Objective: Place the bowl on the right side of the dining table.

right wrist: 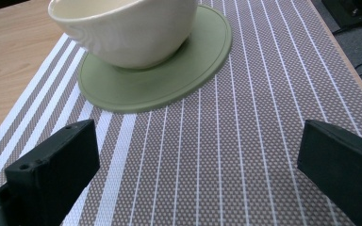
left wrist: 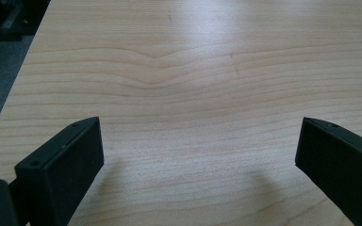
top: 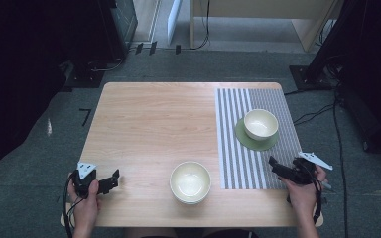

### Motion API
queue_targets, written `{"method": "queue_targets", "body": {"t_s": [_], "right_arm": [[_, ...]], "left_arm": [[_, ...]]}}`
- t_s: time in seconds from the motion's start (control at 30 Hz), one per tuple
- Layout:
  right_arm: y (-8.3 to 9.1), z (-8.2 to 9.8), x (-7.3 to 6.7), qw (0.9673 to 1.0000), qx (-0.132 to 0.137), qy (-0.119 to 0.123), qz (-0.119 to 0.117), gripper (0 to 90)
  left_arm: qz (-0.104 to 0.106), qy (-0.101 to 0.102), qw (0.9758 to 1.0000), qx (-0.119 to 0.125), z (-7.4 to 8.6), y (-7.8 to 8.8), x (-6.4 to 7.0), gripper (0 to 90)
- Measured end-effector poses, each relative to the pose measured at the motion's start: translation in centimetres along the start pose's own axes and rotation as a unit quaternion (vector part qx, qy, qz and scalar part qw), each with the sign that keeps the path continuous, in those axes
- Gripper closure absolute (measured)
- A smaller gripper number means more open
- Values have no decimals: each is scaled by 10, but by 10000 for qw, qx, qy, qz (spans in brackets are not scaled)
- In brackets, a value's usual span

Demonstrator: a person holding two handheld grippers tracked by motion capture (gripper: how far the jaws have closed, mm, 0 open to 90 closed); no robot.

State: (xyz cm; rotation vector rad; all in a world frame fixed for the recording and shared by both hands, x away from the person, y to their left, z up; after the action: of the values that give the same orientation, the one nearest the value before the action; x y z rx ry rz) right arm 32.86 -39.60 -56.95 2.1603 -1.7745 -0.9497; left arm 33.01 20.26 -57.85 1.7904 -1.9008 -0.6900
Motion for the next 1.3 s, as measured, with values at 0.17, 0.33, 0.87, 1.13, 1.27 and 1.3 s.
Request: {"method": "queue_targets", "body": {"t_s": [0.17,0.33,0.87,1.13,1.27,1.3], "right_arm": [[9,4,4,10000,29,34,52,0],[13,9,7,9999,9,94,88,0],[26,24,18,9997,-98,141,191,0],[32,29,22,9994,-171,160,243,0],[36,32,24,9989,-250,244,325,2],[37,33,25,9986,-281,267,354,2]], "left_arm": [[12,10,10000,-15,0,0,0,14],[9,7,10000,-10,0,0,0,14],[17,12,10000,-17,0,0,0,15],[20,22,10000,-20,1,0,0,15],[18,14,10000,-21,1,0,0,15],[19,14,10000,-21,1,0,0,14]]}}
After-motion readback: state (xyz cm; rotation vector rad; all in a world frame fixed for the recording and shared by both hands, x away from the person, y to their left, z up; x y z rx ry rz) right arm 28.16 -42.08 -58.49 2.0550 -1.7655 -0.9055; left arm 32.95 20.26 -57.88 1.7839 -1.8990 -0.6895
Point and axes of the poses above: each handheld gripper's, and its own axes: y roughly backward along the jaws, z roughly out of its underside, x roughly to its right, the point moved 10 cm from there along -y, roughly forward along the jaws, and after that the axes turned 7 degrees about -z, right-handed, at the moved point
